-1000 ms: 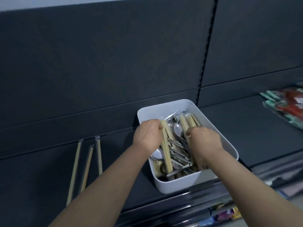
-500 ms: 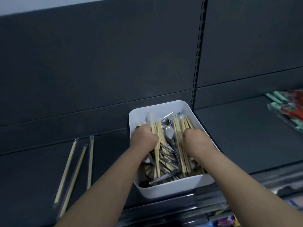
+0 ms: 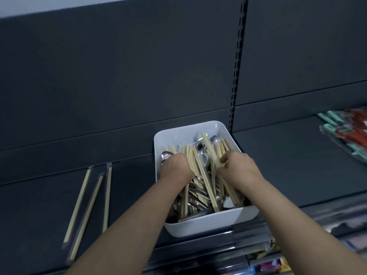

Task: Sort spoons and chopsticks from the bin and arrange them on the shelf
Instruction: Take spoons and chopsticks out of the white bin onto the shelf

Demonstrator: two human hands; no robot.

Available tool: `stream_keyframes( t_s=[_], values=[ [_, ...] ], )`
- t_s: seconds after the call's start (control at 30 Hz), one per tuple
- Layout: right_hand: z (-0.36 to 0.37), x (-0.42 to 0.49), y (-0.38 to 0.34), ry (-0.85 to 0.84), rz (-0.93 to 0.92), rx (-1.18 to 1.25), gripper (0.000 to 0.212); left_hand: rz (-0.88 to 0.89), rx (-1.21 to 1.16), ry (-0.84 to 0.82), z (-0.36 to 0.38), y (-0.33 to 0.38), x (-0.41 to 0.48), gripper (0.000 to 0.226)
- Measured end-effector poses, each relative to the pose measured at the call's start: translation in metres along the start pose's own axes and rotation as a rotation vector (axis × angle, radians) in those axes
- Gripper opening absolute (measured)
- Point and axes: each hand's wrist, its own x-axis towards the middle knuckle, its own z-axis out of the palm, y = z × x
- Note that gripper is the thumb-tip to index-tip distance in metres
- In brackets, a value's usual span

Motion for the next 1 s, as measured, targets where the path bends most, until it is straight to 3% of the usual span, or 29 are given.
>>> stream_keyframes(
  t_s=[0.3, 0.53, 0.63, 0.77, 0.87, 1.0],
  values=[
    [-0.003, -0.005, -0.004, 0.008, 0.025, -0.084, 0.033, 0.077, -0.356, 0.171, -0.017, -0.004, -0.002, 0.027],
    [0.002, -0.007, -0.028, 0.113, 0.011, -0.247, 0.035, 0.010, -0.668, 0.143, -0.017, -0.039, 0.000, 0.036],
    [0.001, -0.008, -0.041, 0.167, -0.027, -0.152, 0.028, 0.033, -0.843, 0.171, -0.024, -0.049, -0.003, 0.035],
    [0.002, -0.007, -0.076, 0.193, -0.130, 0.146, 0.032, 0.032, -1.002, 0.328, -0.058, -0.069, -0.007, 0.026],
    [0.009, -0.013, -0.119, 0.200, -0.224, 0.318, 0.034, -0.043, -0.894, 0.377, -0.082, -0.109, -0.007, 0.028],
    [0.049, -0.028, -0.174, 0.105, -0.356, 0.233, 0.037, -0.166, -0.571, 0.237, -0.083, -0.183, -0.011, 0.030]
  ],
)
